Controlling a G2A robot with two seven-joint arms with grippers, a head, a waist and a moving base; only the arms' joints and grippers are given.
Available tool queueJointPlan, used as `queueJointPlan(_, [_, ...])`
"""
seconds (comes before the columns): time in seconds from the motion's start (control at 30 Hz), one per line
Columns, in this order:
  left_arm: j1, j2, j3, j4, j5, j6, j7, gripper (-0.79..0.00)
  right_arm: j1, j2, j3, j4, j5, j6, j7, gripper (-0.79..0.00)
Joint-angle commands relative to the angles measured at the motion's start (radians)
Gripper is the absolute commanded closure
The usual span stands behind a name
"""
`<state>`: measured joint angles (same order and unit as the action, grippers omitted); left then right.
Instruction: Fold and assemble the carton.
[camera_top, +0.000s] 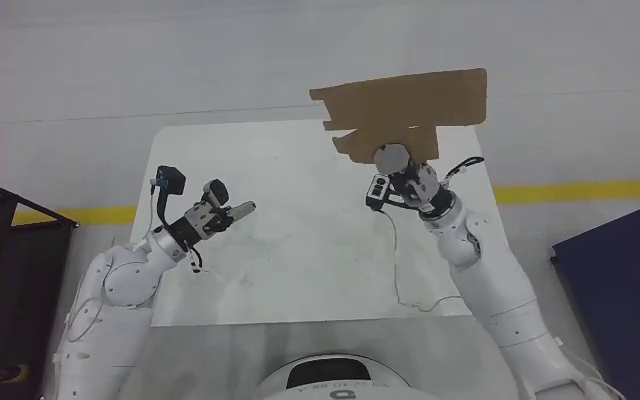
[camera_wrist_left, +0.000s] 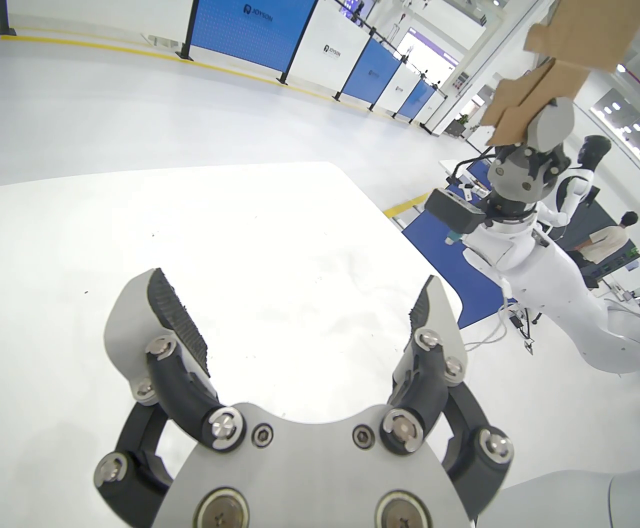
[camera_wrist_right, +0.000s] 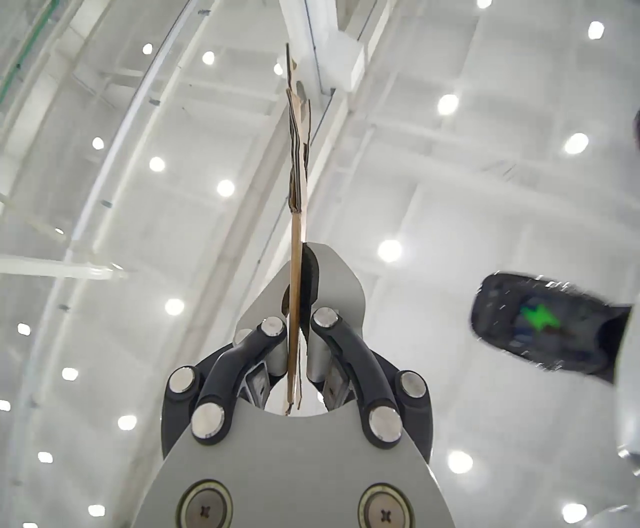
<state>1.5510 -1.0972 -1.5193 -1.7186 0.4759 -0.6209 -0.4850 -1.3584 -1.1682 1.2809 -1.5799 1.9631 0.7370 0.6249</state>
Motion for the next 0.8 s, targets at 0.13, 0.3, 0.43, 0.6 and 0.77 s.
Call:
queueJointPlan(0.13, [0.0, 0.0, 0.0, 0.0, 0.0, 0.0, 0.0, -0.785, 0.016, 0.016, -0.043, 0.108, -0.67, -0.237, 0.343, 0.0])
queueJointPlan(0.3, [0.0, 0.0, 0.0, 0.0, 0.0, 0.0, 0.0, -0.785, 0.035, 0.027, -0.035, 0.143, -0.888, -0.422, 0.473, 0.0])
queueJointPlan(0.43, [0.0, 0.0, 0.0, 0.0, 0.0, 0.0, 0.0, -0.785, 0.048, 0.026, -0.026, 0.157, -0.903, -0.501, 0.486, 0.0])
queueJointPlan(0.6, [0.0, 0.0, 0.0, 0.0, 0.0, 0.0, 0.0, -0.785, 0.048, 0.026, -0.026, 0.157, -0.903, -0.501, 0.486, 0.0])
queueJointPlan(0.77, [0.0, 0.0, 0.0, 0.0, 0.0, 0.0, 0.0, -0.785, 0.048, 0.026, -0.026, 0.157, -0.903, -0.501, 0.486, 0.0])
